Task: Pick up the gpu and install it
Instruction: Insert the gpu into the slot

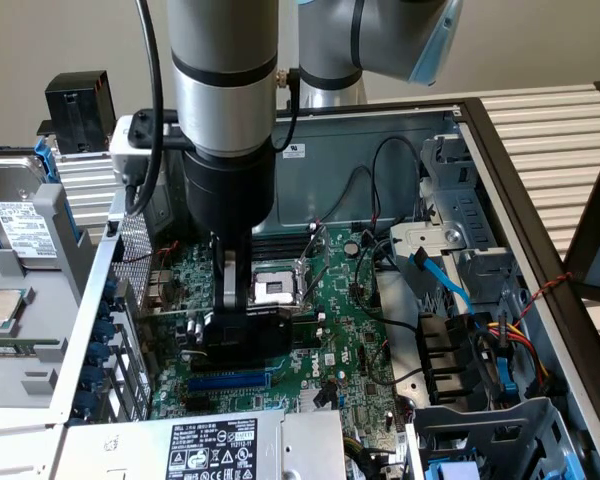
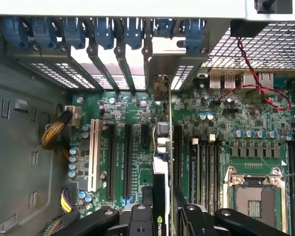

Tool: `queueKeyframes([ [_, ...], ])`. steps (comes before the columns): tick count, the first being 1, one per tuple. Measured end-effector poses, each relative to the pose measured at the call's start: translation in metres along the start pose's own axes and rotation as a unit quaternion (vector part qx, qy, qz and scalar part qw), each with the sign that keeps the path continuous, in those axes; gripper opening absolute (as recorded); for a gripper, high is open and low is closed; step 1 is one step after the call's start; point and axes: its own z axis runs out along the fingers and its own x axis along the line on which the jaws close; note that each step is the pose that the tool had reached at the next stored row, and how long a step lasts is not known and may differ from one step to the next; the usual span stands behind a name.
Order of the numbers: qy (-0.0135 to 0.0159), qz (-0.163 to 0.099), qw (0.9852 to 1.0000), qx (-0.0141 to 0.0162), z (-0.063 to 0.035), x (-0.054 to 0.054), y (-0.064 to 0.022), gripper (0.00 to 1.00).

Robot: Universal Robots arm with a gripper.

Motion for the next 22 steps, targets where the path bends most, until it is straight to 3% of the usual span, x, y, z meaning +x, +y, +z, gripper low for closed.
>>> queueKeyframes([
  [22, -0.0021, 0.019, 0.9998, 0.0004, 0.0075, 0.0034, 0.0031, 0.27],
])
